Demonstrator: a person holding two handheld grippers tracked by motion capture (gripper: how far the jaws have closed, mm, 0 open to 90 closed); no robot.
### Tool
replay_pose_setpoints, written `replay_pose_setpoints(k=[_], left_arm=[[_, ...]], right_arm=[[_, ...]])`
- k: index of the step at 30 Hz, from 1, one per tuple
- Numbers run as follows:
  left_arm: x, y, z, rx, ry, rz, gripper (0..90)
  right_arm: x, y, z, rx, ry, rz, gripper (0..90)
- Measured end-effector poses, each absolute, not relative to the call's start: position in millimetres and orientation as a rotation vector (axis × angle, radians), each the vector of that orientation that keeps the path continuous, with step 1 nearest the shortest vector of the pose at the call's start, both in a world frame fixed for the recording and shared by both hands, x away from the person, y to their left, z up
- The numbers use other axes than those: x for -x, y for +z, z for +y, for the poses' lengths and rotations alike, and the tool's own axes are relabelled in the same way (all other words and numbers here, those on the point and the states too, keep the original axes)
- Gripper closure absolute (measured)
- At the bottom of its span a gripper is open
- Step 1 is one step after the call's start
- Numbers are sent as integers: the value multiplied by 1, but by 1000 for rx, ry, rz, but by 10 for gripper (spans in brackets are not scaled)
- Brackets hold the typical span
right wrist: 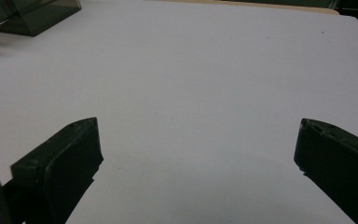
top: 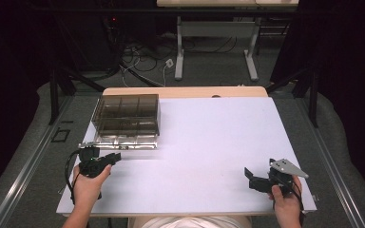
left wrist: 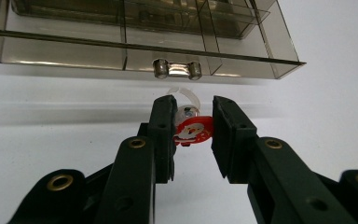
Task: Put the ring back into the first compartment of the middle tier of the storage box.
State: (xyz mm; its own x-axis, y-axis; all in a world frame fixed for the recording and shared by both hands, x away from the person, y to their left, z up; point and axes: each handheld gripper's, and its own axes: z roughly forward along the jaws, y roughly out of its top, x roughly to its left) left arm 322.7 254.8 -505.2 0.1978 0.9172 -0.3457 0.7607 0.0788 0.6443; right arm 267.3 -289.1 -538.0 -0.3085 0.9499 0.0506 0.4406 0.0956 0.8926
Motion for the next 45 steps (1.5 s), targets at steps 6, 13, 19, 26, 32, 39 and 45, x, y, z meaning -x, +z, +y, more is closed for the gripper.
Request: replay_pose_setpoints(k=[6, 13, 19, 26, 32, 39, 45], left_arm=[[-322, -501, 260, -1687, 269, 1597, 697], [-321, -497, 264, -1666, 277, 1601, 697], [-321, -493, 269, -1663, 283, 1608, 698], [-323, -491, 272, -1654, 284, 1616, 698], [-327, -489, 274, -1653, 289, 1620, 698], [-333, -484, 278, -1651, 300, 1640, 698], [-342, -480, 279, -1654, 308, 1646, 698]], right_arm=[[-267, -538, -289, -1362, 1159, 1814, 3], [-267, -538, -289, -1358, 1156, 1814, 4], [-267, -538, -289, -1367, 1147, 1812, 4], [-267, -539, -288, -1362, 1142, 1816, 4], [-267, -539, -288, -1363, 1146, 1811, 4], [-267, -539, -288, -1365, 1144, 1810, 4], [-268, -540, -288, -1361, 1144, 1810, 4]])
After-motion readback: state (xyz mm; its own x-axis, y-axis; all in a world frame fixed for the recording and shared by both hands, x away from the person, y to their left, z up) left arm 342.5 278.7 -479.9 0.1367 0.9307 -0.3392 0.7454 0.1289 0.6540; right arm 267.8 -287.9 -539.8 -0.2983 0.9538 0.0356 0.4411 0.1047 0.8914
